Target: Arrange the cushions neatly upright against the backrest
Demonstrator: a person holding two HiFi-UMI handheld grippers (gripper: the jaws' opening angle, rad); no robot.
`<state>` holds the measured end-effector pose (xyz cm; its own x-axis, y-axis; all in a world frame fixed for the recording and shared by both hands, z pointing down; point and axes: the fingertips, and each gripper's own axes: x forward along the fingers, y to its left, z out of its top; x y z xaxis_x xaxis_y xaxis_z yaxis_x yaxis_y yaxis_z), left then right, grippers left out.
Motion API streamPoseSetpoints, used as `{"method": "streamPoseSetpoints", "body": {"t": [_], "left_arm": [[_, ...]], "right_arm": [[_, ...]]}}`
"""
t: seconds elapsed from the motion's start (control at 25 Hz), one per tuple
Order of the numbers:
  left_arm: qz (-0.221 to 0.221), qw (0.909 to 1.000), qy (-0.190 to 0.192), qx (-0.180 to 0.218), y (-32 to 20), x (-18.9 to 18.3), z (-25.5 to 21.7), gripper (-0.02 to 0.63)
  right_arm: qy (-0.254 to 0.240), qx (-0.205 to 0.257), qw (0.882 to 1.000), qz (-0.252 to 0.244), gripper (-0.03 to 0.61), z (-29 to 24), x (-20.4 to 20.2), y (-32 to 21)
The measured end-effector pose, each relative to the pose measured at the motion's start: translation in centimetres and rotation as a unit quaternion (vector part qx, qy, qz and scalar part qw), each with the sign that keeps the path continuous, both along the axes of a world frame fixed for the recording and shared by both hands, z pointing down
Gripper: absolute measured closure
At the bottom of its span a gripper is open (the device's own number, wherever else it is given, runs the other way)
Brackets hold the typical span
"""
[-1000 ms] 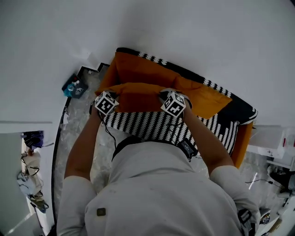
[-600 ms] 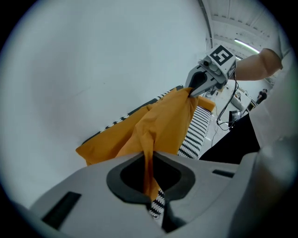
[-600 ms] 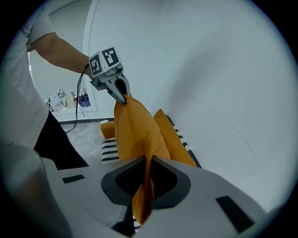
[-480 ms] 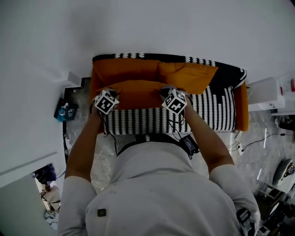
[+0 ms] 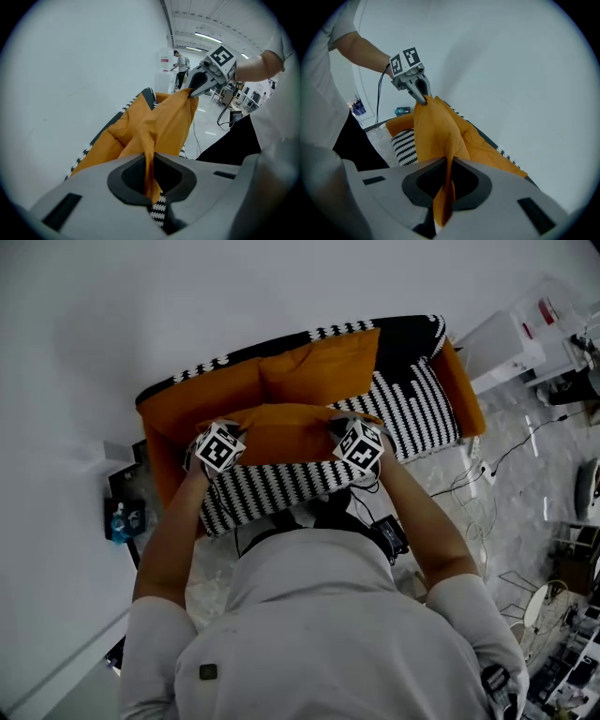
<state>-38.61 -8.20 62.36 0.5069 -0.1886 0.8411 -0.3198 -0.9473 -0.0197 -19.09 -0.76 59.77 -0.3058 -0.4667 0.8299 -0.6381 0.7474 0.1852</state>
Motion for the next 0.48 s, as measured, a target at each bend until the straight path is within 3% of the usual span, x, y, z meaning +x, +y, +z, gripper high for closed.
{"method": "streamPoseSetpoints", "body": {"t": [0.48], "left_arm": [[0.119,0.9928,-0.006,0.011,6.0,20.5,-0.7,0.583]], "right_arm": [[-0.011,0.018,0.993,0.119,0.531,-0.4,18.2,10.4]]}}
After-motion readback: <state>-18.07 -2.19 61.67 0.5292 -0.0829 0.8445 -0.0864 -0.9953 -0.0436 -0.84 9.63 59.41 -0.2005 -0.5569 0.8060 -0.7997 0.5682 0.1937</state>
